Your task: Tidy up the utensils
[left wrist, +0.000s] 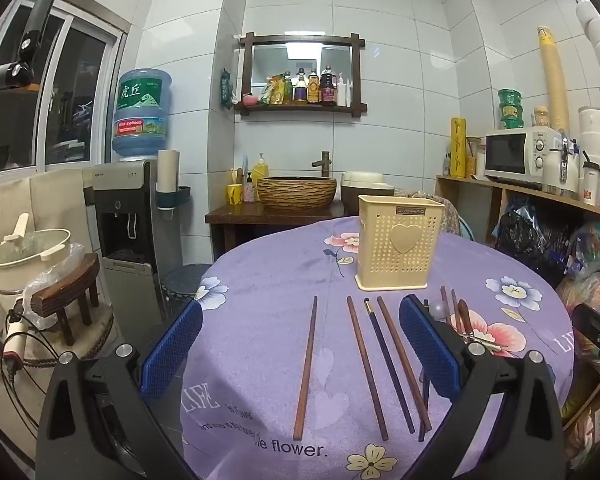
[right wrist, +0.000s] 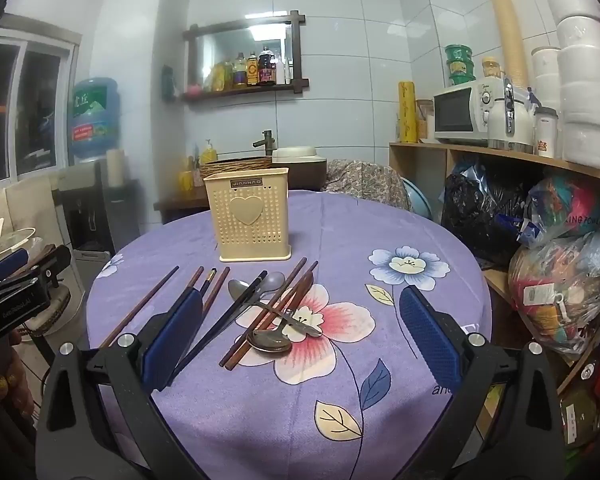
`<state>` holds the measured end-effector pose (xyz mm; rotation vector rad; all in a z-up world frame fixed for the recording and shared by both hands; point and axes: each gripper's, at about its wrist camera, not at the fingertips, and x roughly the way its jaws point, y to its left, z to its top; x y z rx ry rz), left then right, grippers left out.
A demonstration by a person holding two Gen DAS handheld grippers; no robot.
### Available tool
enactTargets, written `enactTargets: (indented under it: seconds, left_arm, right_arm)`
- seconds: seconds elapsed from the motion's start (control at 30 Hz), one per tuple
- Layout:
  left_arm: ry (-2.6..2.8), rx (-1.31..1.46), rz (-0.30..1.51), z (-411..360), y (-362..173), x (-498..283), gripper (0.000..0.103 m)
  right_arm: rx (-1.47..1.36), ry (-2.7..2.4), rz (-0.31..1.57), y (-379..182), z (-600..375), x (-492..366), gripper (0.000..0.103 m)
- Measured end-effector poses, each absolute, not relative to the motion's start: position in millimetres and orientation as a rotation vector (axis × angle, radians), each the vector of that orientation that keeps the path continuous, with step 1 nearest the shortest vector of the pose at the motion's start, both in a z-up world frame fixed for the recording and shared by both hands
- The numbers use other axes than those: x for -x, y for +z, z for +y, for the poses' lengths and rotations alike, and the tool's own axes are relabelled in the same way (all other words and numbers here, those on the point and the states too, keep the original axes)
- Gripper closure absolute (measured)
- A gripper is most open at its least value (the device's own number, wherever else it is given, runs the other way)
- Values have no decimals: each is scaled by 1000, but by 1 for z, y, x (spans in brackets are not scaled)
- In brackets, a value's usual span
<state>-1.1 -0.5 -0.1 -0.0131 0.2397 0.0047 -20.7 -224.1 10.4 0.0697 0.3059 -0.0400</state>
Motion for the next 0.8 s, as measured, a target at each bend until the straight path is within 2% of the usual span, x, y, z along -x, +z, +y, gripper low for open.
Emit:
enactTargets:
  seconds: [0.8]
  left_arm:
    - [-6,1,252,-5,0,0,5]
  right_arm:
    - [-56,-38,323,7,-223,20,6]
